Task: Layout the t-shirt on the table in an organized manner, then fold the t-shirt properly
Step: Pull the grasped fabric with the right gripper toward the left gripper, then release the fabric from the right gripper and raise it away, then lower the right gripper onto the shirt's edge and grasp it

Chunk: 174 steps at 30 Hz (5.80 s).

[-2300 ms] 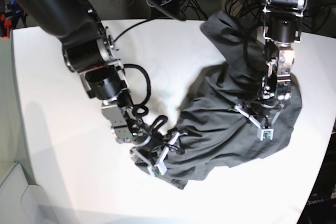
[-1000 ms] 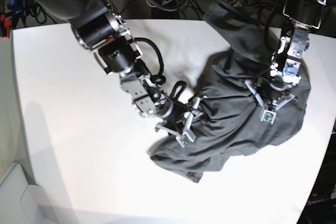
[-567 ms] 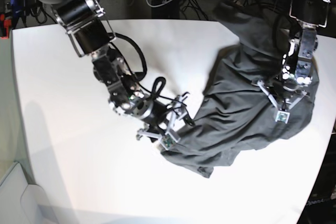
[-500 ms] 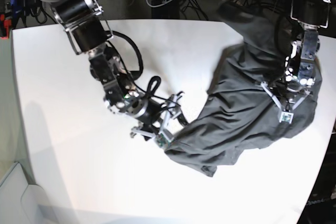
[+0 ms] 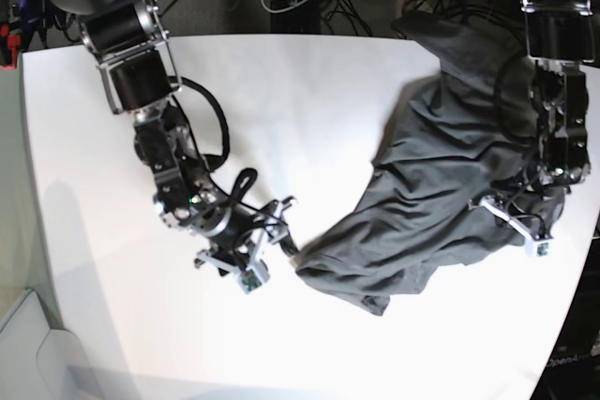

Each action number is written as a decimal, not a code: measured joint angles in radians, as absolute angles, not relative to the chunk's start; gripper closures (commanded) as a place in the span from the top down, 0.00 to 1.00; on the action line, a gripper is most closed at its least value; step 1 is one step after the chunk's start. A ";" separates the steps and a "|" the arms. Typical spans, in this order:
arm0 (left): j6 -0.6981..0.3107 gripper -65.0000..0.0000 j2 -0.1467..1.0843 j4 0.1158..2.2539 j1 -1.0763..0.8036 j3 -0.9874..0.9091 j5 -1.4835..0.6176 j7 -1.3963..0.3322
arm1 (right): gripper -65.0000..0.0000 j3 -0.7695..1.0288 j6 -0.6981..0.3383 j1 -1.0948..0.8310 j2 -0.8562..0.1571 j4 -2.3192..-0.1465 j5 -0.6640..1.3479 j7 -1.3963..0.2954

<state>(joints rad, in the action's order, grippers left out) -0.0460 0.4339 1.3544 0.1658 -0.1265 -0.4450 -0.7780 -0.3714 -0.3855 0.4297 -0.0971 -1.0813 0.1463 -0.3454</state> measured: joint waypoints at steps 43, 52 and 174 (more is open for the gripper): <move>-0.139 0.00 0.327 1.409 -0.005 0.084 -0.150 -0.703 | 0.56 -0.537 -0.426 0.629 0.013 -0.677 0.139 -0.181; -0.143 0.00 0.327 1.412 -0.005 0.084 -0.150 -0.704 | 0.56 -0.530 -0.423 0.725 0.039 -0.546 0.147 -0.085; -0.150 0.00 0.310 1.329 0.000 -0.344 -0.131 -0.818 | 0.77 -0.349 -0.426 0.541 -0.033 -0.749 0.424 -0.460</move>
<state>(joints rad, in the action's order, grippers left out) -0.1501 0.3099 1.3293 0.0002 -0.3435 -0.1310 -0.8177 -0.3489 -0.4255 0.5407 -0.0334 -0.7494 0.4244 -0.4603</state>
